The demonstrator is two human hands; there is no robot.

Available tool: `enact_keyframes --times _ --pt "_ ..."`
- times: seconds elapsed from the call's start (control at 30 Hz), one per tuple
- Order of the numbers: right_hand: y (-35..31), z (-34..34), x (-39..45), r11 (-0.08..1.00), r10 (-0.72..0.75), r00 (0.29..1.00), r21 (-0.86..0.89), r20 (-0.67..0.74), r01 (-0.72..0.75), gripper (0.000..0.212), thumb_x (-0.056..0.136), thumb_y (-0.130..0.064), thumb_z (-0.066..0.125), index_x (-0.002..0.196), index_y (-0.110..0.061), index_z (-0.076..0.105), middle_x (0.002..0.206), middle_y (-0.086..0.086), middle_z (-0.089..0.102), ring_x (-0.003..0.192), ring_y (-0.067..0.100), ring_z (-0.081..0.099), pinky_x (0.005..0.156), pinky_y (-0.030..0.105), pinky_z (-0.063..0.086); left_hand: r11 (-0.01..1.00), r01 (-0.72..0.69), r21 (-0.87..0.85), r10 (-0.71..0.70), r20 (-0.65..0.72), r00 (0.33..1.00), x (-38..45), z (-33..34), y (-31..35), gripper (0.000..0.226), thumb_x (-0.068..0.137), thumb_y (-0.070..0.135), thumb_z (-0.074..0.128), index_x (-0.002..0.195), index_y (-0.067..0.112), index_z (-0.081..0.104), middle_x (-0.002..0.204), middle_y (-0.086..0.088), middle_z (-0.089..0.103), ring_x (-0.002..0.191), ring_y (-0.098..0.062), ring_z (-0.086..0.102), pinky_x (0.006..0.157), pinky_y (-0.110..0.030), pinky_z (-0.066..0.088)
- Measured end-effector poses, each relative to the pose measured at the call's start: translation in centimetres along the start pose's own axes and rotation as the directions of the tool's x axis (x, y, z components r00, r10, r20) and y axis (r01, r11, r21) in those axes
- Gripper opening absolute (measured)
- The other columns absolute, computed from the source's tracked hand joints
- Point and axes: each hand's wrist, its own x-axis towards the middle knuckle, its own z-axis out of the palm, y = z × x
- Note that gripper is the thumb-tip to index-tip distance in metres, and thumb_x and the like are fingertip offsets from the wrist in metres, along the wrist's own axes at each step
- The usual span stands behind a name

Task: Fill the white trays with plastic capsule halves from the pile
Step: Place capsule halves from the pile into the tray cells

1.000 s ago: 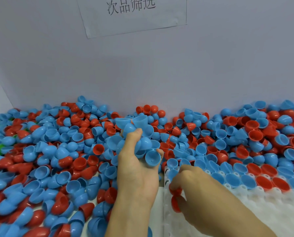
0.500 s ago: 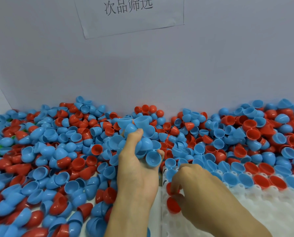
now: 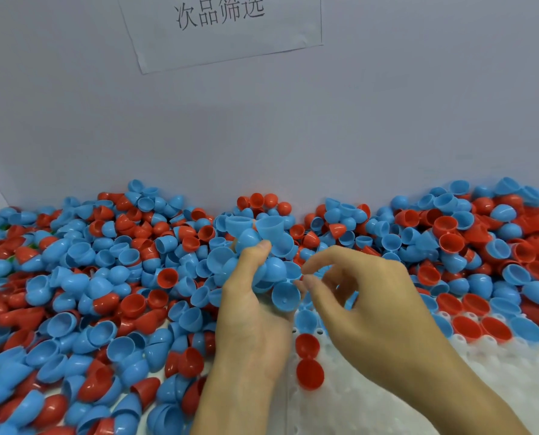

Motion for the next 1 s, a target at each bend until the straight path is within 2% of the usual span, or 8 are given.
enact_keyframes --times 0.13,0.27,0.37,0.47,0.57,0.67,0.77,1.0 --pt "0.3 0.7 -0.3 0.998 0.067 0.996 -0.017 0.059 -0.066 0.012 0.084 -0.032 0.073 0.088 -0.039 0.064 0.068 -0.016 0.063 0.074 -0.003 0.059 0.069 0.007 0.043 0.997 0.020 0.071 -0.020 0.009 1.000 -0.2 0.4 -0.5 0.035 0.064 0.024 0.072 0.097 0.011 0.072 0.095 -0.014 0.064 0.088 -0.030 0.059 0.082 -0.045 0.048" --pt "0.4 1.0 -0.2 0.992 0.117 0.993 -0.057 0.027 -0.115 0.012 0.084 -0.028 0.074 0.089 -0.038 0.071 0.063 -0.016 0.062 0.074 -0.007 0.058 0.067 0.007 0.044 0.996 0.042 0.078 -0.049 0.084 0.995 -0.3 0.5 -0.5 0.027 0.064 0.019 0.073 0.090 0.011 0.076 0.088 -0.011 0.069 0.077 -0.023 0.068 0.069 -0.037 0.059" --pt "0.7 0.6 -0.1 0.986 0.164 0.986 -0.014 0.009 -0.164 0.021 0.083 -0.020 0.074 0.074 -0.036 0.063 0.065 -0.019 0.064 0.054 0.001 0.057 0.058 0.013 0.047 0.997 0.068 0.031 -0.071 0.099 0.993 -0.3 0.5 -0.6 0.022 0.064 0.017 0.074 0.086 0.014 0.078 0.091 -0.011 0.067 0.084 -0.026 0.065 0.083 -0.044 0.053" --pt "0.8 0.1 0.0 0.981 0.191 0.982 0.027 0.006 -0.191 0.018 0.085 -0.021 0.072 0.075 -0.033 0.063 0.064 -0.014 0.066 0.056 0.005 0.060 0.056 0.015 0.049 0.995 0.098 -0.035 -0.096 0.071 0.993 -0.2 0.4 -0.6 0.022 0.073 0.017 0.068 0.093 0.014 0.076 0.099 -0.014 0.066 0.095 -0.032 0.063 0.096 -0.052 0.049" --pt "1.0 -0.3 0.2 0.970 0.228 0.974 0.086 0.012 -0.228 0.017 0.086 -0.022 0.072 0.077 -0.034 0.064 0.066 -0.009 0.068 0.060 0.005 0.066 0.055 0.015 0.050 0.986 0.104 -0.130 -0.104 0.011 0.995 0.1 0.0 -0.4 0.027 0.076 0.016 0.067 0.103 0.013 0.069 0.110 -0.017 0.056 0.107 -0.038 0.051 0.112 -0.061 0.034" --pt "0.9 -0.5 0.2 0.958 0.240 0.971 0.154 0.024 -0.241 0.023 0.084 -0.014 0.074 0.076 -0.035 0.069 0.068 -0.011 0.065 0.058 0.008 0.063 0.051 0.011 0.046 0.981 0.083 -0.175 -0.082 0.011 0.997 0.3 -0.2 -0.1 0.029 0.075 0.018 0.067 0.104 0.015 0.065 0.113 -0.016 0.053 0.107 -0.038 0.048 0.111 -0.063 0.031" --pt "0.7 -0.3 0.1 0.961 0.228 0.973 0.157 0.024 -0.229 0.030 0.083 -0.009 0.075 0.072 -0.037 0.072 0.071 -0.008 0.064 0.057 0.016 0.060 0.052 0.018 0.050 0.979 0.086 -0.185 -0.083 0.022 0.996 0.3 -0.2 -0.3 0.031 0.080 0.017 0.063 0.110 0.015 0.061 0.112 -0.015 0.053 0.106 -0.037 0.050 0.108 -0.060 0.036" --pt "0.5 -0.1 0.0 0.975 0.220 0.975 0.017 0.040 -0.220 0.037 0.085 -0.019 0.075 0.068 -0.050 0.064 0.068 -0.016 0.069 0.058 0.003 0.065 0.056 0.014 0.049 0.994 0.036 -0.100 -0.036 0.000 0.999 0.1 0.2 -0.5 0.032 0.086 0.015 0.059 0.118 0.012 0.066 0.111 -0.016 0.063 0.106 -0.036 0.061 0.107 -0.059 0.044"
